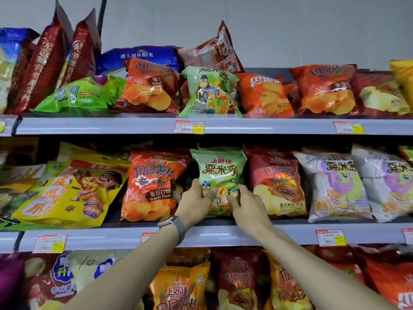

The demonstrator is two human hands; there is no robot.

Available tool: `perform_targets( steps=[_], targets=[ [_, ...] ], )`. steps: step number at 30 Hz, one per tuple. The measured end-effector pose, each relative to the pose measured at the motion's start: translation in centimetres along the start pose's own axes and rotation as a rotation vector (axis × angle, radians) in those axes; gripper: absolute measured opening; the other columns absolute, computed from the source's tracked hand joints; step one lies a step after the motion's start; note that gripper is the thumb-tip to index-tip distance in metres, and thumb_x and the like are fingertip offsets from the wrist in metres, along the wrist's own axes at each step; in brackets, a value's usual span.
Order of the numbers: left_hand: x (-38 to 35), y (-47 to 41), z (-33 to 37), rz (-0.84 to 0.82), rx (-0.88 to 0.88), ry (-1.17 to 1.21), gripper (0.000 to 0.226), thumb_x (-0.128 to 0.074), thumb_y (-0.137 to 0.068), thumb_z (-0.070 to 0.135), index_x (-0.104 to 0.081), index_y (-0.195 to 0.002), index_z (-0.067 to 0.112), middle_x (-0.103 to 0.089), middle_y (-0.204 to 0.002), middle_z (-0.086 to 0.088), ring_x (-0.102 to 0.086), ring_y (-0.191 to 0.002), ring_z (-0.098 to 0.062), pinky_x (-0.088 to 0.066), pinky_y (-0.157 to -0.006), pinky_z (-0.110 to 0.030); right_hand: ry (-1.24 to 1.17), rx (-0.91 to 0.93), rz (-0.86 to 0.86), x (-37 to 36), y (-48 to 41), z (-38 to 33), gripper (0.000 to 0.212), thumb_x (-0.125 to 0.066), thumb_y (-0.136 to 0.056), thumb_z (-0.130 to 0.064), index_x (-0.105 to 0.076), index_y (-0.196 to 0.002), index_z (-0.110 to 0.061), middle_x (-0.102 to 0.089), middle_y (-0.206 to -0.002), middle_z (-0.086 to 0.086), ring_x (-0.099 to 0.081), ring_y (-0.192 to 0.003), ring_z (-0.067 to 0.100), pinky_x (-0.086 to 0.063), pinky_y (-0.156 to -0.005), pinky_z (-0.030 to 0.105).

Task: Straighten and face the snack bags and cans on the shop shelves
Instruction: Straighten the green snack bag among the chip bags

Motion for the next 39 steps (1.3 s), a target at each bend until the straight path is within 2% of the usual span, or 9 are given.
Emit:
perform_targets(
  steps=[5, 7, 10, 15, 20, 23, 27, 33, 39],
  targets=[
    [-0.4, 0.3, 0.0, -0.011, 0.044, -0.088, 0.043, -0.052, -0.106, 0.05, -0.046, -0.133, 0.018, -0.069, -0.114, -0.001, -0.068, -0.102, -0.023, -0.058, -0.093, -0.044, 0.036, 0.024, -0.069, 0.5, 0.1, 1.0, 0.036, -0.047, -0.108, -0.044, -0.052, -0.131, -0.016, -0.066, -0.117, 0.007, -0.062, -0.112, 0.032, -0.051, -0.091, 0.044],
    [-0.2, 0.6, 0.2, 0.003, 0.044, -0.163, 0.044, -0.052, -0.106, 0.05, -0.048, -0.132, 0.015, -0.07, -0.115, -0.004, -0.068, -0.101, -0.026, -0.058, -0.091, -0.043, 0.044, 0.04, -0.109, 0.8, 0.2, 1.2, 0.043, -0.048, -0.108, -0.044, -0.049, -0.14, -0.016, -0.064, -0.126, 0.008, -0.06, -0.116, 0.032, -0.05, -0.092, 0.042],
    [0.4, 1.0, 0.7, 0.005, 0.052, -0.23, 0.047, -0.053, -0.105, 0.049, -0.05, -0.134, 0.011, -0.072, -0.115, -0.006, -0.069, -0.099, -0.026, -0.059, -0.087, -0.041, 0.08, 0.08, -0.156, 1.7, 0.4, 1.1, 0.059, -0.05, -0.108, -0.044, -0.036, -0.157, -0.015, -0.054, -0.149, 0.01, -0.054, -0.133, 0.031, -0.047, -0.105, 0.043],
    [2.0, 2.0, 1.5, -0.04, 0.101, -0.356, 0.039, -0.059, -0.101, 0.045, -0.058, -0.121, 0.011, -0.072, -0.107, -0.008, -0.069, -0.093, -0.028, -0.061, -0.085, -0.044, 0.179, 0.139, -0.206, 4.0, 1.0, -0.1, 0.068, -0.05, -0.106, -0.046, -0.03, -0.161, -0.012, -0.044, -0.159, 0.009, -0.046, -0.143, 0.029, -0.042, -0.113, 0.041],
    [3.6, 5.7, 2.2, -0.129, 0.077, -0.489, 0.038, -0.059, -0.098, 0.043, -0.07, -0.124, 0.018, -0.075, -0.111, -0.003, -0.07, -0.099, -0.025, -0.06, -0.09, -0.042, 0.352, 0.264, -0.165, 6.2, 3.2, -2.4, 0.053, -0.044, -0.106, -0.05, -0.043, -0.15, -0.023, -0.052, -0.147, 0.0, -0.055, -0.126, 0.029, -0.048, -0.096, 0.042],
    [5.1, 8.5, 2.4, -0.063, 0.053, -0.584, 0.043, -0.055, -0.094, 0.051, -0.074, -0.123, 0.026, -0.076, -0.108, 0.004, -0.07, -0.096, -0.019, -0.061, -0.085, -0.042, 0.363, 0.338, -0.188, 5.9, 4.5, -4.7, 0.043, -0.045, -0.104, -0.053, -0.054, -0.14, -0.03, -0.058, -0.141, -0.006, -0.056, -0.123, 0.026, -0.049, -0.093, 0.04],
    [8.4, 11.7, 1.3, 0.034, 0.106, -0.628, 0.053, -0.044, -0.082, 0.061, -0.072, -0.12, 0.037, -0.075, -0.115, 0.012, -0.069, -0.109, -0.02, -0.057, -0.092, -0.041, 0.377, 0.425, -0.241, 3.3, 5.9, -8.1, 0.037, -0.045, -0.102, -0.059, -0.062, -0.121, -0.031, -0.063, -0.127, -0.01, -0.058, -0.117, 0.024, -0.044, -0.083, 0.036],
    [16.8, 14.9, -3.9, 0.113, 0.261, -0.758, 0.04, -0.058, -0.094, 0.06, -0.069, -0.126, 0.038, -0.072, -0.118, 0.015, -0.067, -0.112, -0.014, -0.054, -0.092, -0.035, 0.365, 0.515, -0.212, -1.8, 7.2, -14.1, 0.047, -0.04, -0.101, -0.062, -0.062, -0.119, -0.025, -0.064, -0.12, -0.005, -0.062, -0.11, 0.026, -0.051, -0.087, 0.041],
    [27.2, 17.0, -10.4, 0.175, 0.412, -0.807, 0.056, -0.047, -0.076, 0.071, -0.071, -0.117, 0.04, -0.074, -0.103, 0.017, -0.07, -0.104, -0.02, -0.058, -0.091, -0.04, 0.156, 0.56, -0.217, -8.1, 7.7, -21.5, 0.04, -0.047, -0.1, -0.058, -0.064, -0.115, -0.025, -0.066, -0.114, -0.006, -0.064, -0.105, 0.024, -0.054, -0.086, 0.042]
  ],
)
Point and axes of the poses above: each hand's wrist, its own y-axis away from the middle knuckle, its own x-axis out of the back of the hand, z = x × y, the point moved 5 cm from there along -y, towards the middle knuckle
